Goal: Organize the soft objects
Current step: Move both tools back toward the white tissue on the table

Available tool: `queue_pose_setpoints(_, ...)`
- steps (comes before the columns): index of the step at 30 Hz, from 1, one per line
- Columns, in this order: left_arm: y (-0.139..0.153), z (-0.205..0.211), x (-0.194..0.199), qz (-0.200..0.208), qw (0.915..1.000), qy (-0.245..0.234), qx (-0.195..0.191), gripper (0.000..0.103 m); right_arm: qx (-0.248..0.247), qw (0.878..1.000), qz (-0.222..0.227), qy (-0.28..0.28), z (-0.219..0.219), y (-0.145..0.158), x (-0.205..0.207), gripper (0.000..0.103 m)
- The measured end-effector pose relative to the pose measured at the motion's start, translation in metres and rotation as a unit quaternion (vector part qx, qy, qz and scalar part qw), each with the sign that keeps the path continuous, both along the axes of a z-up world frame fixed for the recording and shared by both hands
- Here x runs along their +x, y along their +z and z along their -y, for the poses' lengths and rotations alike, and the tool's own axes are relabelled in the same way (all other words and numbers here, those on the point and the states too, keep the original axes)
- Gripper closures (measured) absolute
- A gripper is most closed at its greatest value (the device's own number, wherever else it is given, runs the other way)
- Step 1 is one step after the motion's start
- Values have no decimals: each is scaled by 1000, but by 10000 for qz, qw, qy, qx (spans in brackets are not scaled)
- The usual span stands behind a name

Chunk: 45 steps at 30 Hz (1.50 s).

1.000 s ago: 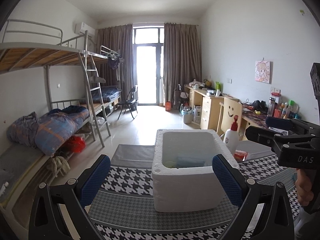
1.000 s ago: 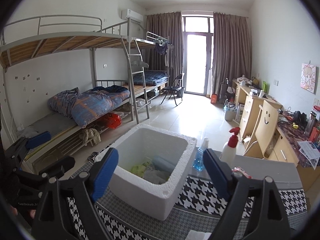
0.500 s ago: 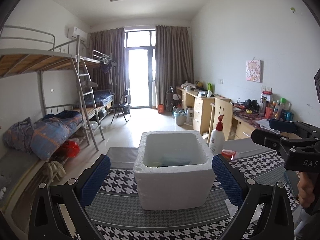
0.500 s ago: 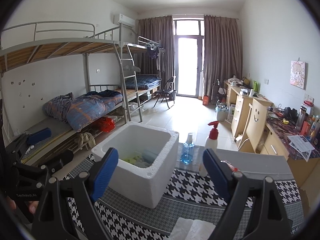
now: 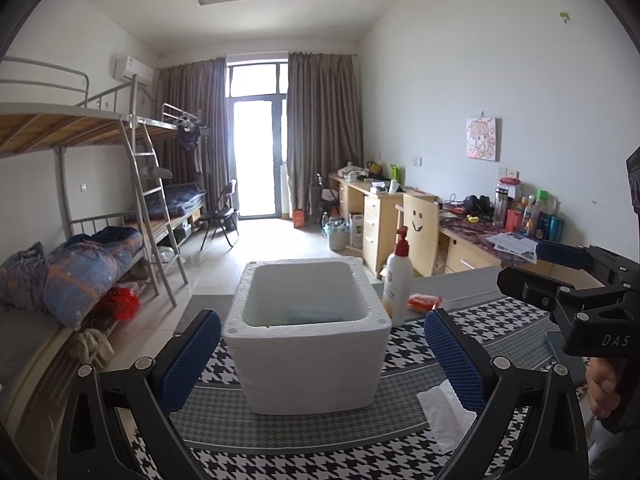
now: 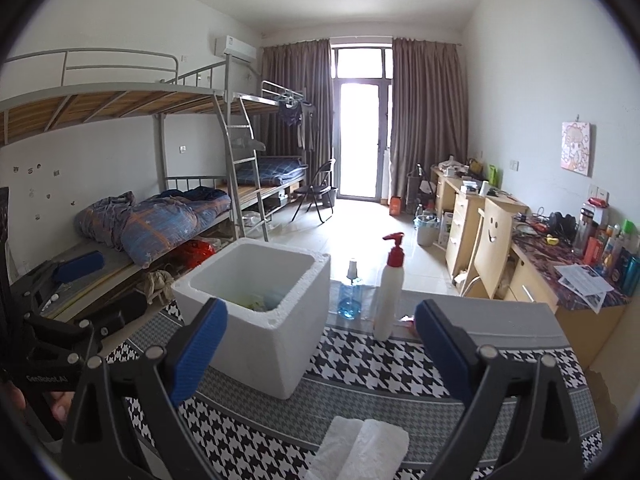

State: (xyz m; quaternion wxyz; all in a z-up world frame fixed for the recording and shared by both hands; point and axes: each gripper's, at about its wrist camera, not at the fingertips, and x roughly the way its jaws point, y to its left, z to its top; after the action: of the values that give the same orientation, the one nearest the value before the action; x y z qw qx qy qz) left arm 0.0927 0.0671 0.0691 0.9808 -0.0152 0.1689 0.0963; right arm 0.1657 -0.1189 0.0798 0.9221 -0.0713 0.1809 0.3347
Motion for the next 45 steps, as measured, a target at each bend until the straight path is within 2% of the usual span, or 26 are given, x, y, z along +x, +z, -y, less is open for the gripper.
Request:
queue_pose_setpoints(29,-23,43,4,-4,9977,-652,-200,1,34,9990,-110,-443,44,-25,-13,6)
queue_pose_setpoints(45,-40,47,4,-151,9970,-674,-358,1,-112,9972,-278,-692,58,-50,-17,6)
